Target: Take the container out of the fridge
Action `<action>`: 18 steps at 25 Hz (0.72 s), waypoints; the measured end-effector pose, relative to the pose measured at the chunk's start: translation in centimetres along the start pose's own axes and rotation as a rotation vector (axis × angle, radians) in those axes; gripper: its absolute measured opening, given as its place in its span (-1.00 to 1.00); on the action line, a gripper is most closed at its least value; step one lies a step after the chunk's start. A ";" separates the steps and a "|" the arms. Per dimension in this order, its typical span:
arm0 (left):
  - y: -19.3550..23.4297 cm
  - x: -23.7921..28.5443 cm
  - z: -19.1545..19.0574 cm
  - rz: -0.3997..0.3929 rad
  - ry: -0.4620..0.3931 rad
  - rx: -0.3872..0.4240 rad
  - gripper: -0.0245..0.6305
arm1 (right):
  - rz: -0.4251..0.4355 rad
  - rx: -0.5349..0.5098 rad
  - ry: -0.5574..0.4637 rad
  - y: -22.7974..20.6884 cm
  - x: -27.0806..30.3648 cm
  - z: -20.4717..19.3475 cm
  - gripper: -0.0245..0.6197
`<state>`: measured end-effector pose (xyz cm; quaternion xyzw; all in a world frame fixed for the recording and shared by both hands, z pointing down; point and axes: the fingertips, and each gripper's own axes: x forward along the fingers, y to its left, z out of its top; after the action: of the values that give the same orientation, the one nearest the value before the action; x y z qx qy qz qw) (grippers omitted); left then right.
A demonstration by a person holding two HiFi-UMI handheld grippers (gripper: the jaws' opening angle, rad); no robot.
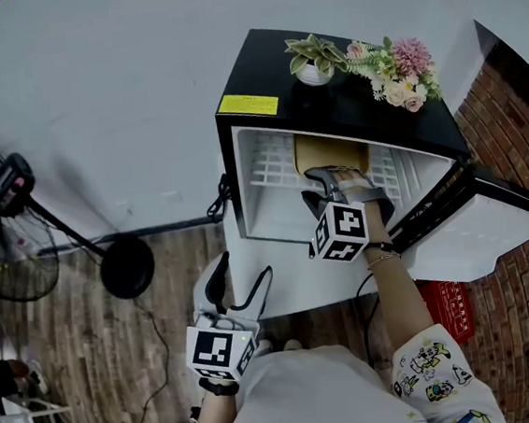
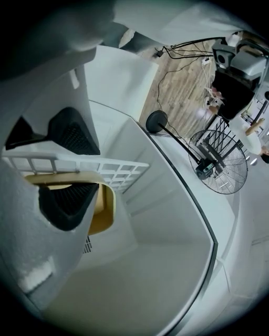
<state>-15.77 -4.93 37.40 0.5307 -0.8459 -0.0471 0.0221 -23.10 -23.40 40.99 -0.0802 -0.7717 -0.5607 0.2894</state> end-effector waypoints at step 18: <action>-0.3 -0.5 0.2 0.007 0.004 0.001 0.01 | -0.024 -0.010 0.006 0.9 -0.4 -0.3 -0.79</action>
<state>-15.33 -4.63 37.22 0.5277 -0.8479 -0.0456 0.0240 -22.30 -23.30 41.58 -0.0710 -0.7688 -0.5683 0.2846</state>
